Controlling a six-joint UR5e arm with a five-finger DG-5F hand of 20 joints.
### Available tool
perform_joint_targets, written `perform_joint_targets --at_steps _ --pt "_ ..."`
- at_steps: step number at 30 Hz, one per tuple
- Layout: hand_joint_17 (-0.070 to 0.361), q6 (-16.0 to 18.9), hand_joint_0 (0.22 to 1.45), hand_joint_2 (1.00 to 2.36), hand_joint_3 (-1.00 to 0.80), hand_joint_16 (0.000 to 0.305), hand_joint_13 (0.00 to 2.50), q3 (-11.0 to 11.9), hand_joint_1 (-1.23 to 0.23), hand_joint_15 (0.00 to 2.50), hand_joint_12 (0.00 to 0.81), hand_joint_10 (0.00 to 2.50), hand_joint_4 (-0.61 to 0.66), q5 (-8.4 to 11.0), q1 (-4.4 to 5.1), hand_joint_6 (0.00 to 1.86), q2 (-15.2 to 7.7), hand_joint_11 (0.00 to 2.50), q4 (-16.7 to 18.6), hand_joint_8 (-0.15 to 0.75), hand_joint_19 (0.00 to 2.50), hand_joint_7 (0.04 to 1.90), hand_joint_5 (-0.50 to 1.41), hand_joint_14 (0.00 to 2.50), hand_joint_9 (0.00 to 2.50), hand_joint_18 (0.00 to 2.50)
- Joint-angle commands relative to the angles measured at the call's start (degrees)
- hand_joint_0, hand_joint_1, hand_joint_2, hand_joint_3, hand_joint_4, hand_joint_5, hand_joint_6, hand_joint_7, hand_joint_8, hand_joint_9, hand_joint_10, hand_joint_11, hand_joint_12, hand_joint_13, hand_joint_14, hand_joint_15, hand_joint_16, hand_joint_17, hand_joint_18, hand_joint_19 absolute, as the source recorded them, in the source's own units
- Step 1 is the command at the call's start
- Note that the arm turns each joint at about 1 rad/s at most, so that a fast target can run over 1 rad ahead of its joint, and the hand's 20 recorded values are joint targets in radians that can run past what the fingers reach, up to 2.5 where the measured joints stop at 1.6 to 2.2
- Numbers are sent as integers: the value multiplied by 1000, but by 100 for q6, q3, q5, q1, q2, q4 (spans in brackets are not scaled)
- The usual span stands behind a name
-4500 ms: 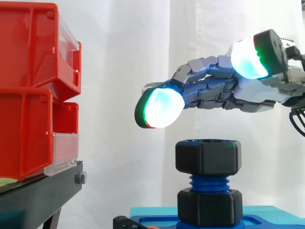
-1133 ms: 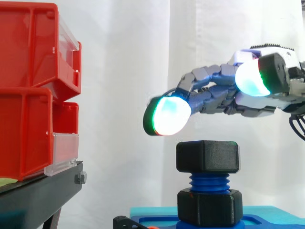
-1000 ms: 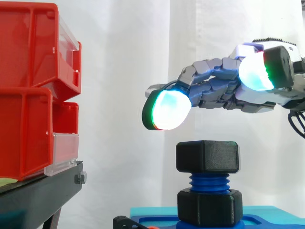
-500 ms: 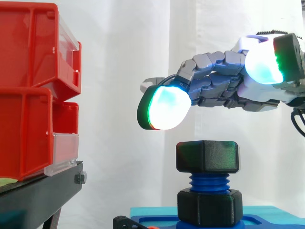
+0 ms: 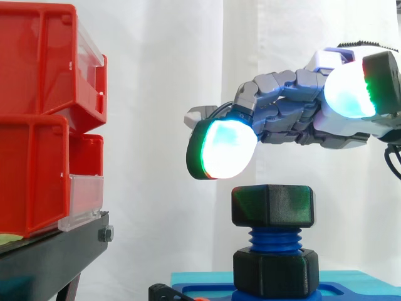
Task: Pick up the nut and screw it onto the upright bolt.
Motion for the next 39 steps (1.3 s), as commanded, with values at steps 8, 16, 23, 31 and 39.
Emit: perform_joint_targets --at_steps 8,16,23,31,39 --pt "98 0 464 1000 -500 44 0 -32 -317 0 315 0 219 1 -11 503 0 0 -9 195 0 836 -88 0 273 0" --pt "97 0 469 1000 -500 43 8 -32 -323 0 312 0 218 -7 -28 503 0 0 -9 197 0 836 -86 0 298 0" --pt "94 0 475 1000 -500 42 33 -32 -336 0 308 0 235 1 -46 503 0 0 -79 198 0 841 -80 0 337 0" --pt "93 0 478 1000 -500 41 50 -146 -348 0 304 0 232 -7 -37 503 -9 0 -79 199 0 842 -78 0 351 0" --pt "91 26 479 1000 -500 41 58 -296 -351 0 302 0 231 1 -37 503 0 0 281 202 0 847 -78 0 377 0"
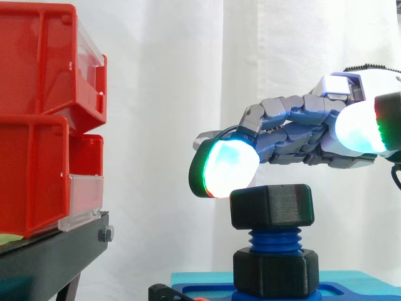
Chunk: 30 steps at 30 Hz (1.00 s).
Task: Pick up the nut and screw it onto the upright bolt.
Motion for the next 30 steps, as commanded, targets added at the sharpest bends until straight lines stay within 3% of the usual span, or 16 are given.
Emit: perform_joint_targets --at_steps 1,13,24,30 --pt "91 8 479 1000 -500 40 76 -15 -365 0 303 0 234 5 -9 503 3 0 74 204 0 843 -76 0 399 0" --pt "83 -1 485 1000 -500 37 115 -15 -366 0 298 0 249 -4 -79 504 3 0 65 212 0 900 -64 0 432 0" --pt "76 -36 493 1000 -500 34 183 -15 -372 0 288 0 235 -83 -299 504 3 0 -32 226 0 1046 -31 0 505 0" --pt "69 -36 503 1000 -500 31 256 -15 -384 0 272 0 163 -171 -422 503 3 0 -49 225 0 1271 15 0 614 0"
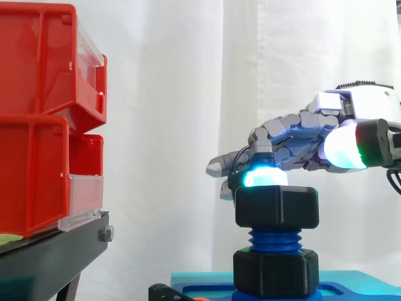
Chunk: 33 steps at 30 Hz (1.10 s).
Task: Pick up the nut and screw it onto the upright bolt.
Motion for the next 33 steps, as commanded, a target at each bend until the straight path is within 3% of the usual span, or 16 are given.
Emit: perform_joint_targets --at_steps 1,6,8,10,14,23,28,33 --pt "66 -1 505 1000 -500 29 273 5 -387 0 267 0 137 -50 -69 502 0 0 -7 224 0 1302 23 0 642 0" --pt "60 -44 509 1000 -500 27 307 5 -391 0 253 0 121 -94 -95 502 0 0 -7 216 0 1326 26 0 685 0" --pt "67 -53 493 1000 -500 30 263 5 -362 0 271 0 219 -94 -95 504 0 0 20 220 0 1064 -40 0 640 0" --pt "75 -53 486 1000 -500 33 231 5 -342 0 281 0 236 -94 -95 504 0 0 29 217 0 933 -68 0 585 0" --pt "93 -53 465 1000 -500 41 111 5 -295 0 302 0 177 -111 -95 502 0 0 90 188 0 707 -126 0 420 0" --pt "100 -44 457 1000 -500 45 13 5 -227 0 305 0 157 -234 46 501 -9 0 547 174 0 642 -147 0 285 0" --pt "101 -44 456 1000 -500 45 5 5 -218 0 305 0 156 -243 107 501 -9 0 538 173 0 643 -147 0 278 0" --pt "101 70 457 1000 -500 45 4 5 -217 0 306 0 158 -225 186 501 -158 0 574 175 0 648 -147 0 276 0"
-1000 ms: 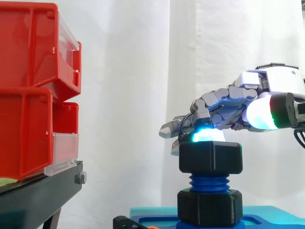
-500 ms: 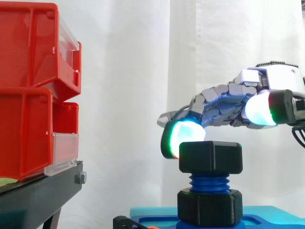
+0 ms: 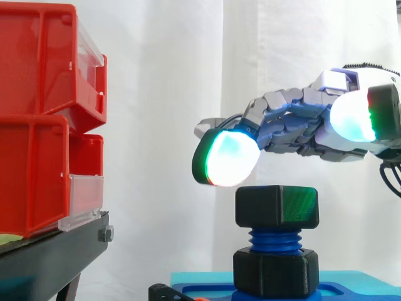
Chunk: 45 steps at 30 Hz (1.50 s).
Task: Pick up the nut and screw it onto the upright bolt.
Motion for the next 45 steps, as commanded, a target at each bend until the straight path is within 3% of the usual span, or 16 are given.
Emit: perform_joint_targets --at_steps 1,8,31,39,45 --pt "101 72 457 1000 -500 45 5 4 -217 0 306 0 158 3 42 501 -75 0 22 175 0 648 -147 0 276 0" --pt "101 231 462 1000 -500 45 16 4 -219 0 307 0 163 11 68 501 -110 0 180 180 0 659 -145 0 284 0" --pt "81 213 484 1000 -500 36 147 -5 -263 0 296 0 222 20 50 503 -110 0 -31 212 0 810 -85 0 444 0" --pt "76 213 490 1000 -500 34 185 -5 -276 0 290 0 248 -6 -46 504 -110 0 -48 219 0 907 -67 0 490 0" --pt "74 213 494 1000 -500 33 210 -5 -297 0 285 0 226 -41 -169 504 -110 0 -57 225 0 1079 -57 0 509 0"
